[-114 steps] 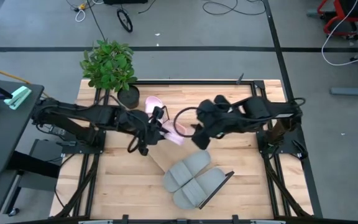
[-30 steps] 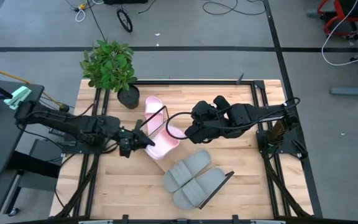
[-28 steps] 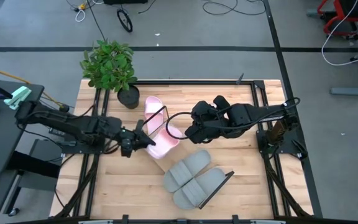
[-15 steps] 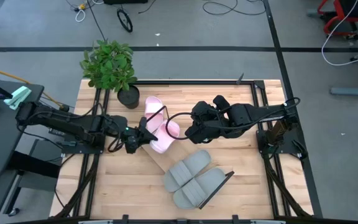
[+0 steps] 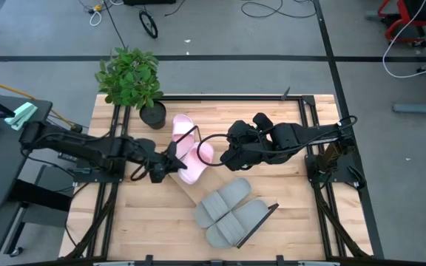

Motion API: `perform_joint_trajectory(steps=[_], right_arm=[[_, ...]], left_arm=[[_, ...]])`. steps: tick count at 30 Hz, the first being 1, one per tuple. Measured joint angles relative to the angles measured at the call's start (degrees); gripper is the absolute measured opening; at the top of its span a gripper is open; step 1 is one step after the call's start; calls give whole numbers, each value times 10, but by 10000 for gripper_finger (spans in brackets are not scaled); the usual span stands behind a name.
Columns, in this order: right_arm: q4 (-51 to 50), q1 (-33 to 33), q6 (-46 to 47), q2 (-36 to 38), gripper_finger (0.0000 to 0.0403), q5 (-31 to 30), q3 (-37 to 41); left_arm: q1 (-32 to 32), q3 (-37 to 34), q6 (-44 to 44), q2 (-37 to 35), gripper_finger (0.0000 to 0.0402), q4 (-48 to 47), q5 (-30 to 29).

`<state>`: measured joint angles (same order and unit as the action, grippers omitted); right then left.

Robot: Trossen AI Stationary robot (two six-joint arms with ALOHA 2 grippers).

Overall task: Pick and place slides into the shelf
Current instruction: Put the bottom pink slide on the shelf

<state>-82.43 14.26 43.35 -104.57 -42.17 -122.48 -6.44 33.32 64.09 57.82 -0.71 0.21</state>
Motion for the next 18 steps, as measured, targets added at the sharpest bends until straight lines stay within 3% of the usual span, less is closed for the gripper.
perform_joint_trajectory(steps=[18], right_arm=[[3,0,-6,0,113,0,0]], left_arm=[[-6,0,9,19,65,-82,11]])
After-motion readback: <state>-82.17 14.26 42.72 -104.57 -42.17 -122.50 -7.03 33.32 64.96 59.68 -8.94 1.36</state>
